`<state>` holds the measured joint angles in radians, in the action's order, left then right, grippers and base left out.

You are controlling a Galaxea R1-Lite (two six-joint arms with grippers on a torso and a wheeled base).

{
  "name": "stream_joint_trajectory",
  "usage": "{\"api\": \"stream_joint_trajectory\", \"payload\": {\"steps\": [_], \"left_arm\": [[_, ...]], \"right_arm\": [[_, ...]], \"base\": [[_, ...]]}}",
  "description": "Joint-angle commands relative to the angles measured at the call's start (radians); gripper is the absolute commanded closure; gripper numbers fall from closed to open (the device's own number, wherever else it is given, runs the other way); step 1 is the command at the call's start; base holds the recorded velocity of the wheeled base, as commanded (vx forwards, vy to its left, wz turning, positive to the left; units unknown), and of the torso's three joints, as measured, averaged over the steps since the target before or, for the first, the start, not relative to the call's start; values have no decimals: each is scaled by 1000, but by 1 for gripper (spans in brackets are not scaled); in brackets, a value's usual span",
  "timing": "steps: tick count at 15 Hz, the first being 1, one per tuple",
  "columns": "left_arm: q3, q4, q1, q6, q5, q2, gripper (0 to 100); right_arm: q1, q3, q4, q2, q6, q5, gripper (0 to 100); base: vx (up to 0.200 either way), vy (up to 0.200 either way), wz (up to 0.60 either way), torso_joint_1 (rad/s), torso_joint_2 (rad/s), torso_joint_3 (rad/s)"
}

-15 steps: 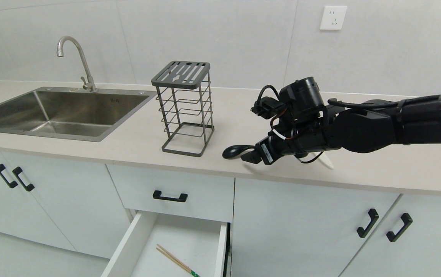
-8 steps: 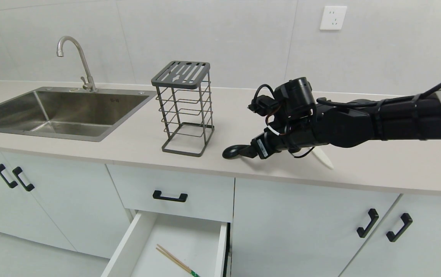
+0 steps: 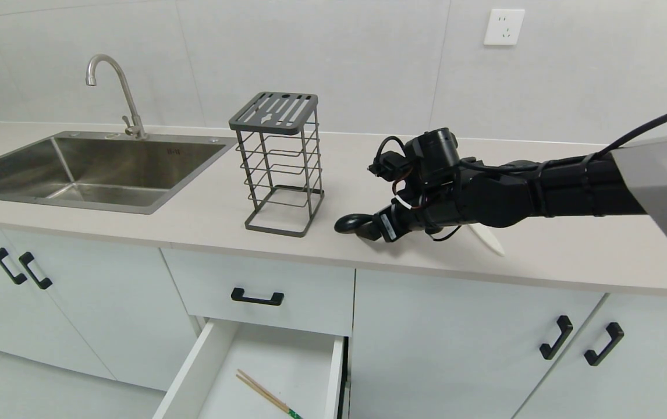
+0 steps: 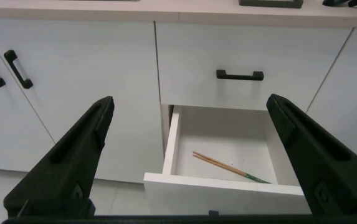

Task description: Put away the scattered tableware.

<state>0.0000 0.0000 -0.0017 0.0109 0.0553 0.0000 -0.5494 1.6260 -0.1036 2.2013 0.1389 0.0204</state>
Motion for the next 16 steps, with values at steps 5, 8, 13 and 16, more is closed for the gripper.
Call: {"api": "stream_joint_trajectory", "payload": {"steps": [5,8,13,16], "left_arm": [[0,0,0,0,0,2,0],[0,0,0,0,0,2,0],[0,0,0,0,0,2,0],[0,0,0,0,0,2,0]], "right_arm": [[0,17,2,29,-1,21,100],[-1,-8,1,2,-2,18,100],[-4,-44,-1,-46,-1,15,100],[-17,-98,-5,-132,-1,15,100]], "base": [[0,0,0,0,0,0],[0,0,0,0,0,0],[0,0,0,0,0,0],[0,0,0,0,0,0]]}}
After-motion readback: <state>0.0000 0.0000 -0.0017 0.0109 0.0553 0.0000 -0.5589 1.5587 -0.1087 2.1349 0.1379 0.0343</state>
